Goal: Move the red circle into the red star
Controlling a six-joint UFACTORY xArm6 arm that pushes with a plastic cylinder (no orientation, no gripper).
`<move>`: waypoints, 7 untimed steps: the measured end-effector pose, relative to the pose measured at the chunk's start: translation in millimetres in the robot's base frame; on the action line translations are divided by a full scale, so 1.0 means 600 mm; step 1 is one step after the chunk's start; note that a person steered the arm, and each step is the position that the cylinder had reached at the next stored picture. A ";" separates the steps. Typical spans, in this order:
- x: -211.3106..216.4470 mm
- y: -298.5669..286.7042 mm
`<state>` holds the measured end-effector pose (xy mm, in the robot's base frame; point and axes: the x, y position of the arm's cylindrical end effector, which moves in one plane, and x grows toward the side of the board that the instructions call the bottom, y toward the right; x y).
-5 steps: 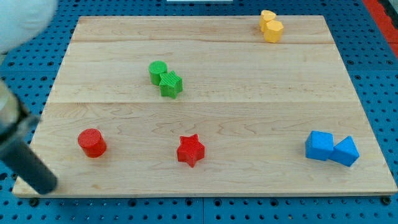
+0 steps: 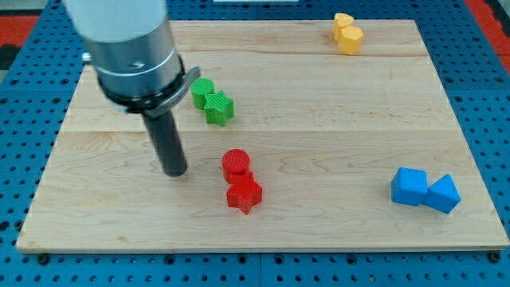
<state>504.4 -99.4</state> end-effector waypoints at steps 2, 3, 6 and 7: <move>-0.015 0.040; -0.032 0.073; -0.003 0.107; -0.004 0.107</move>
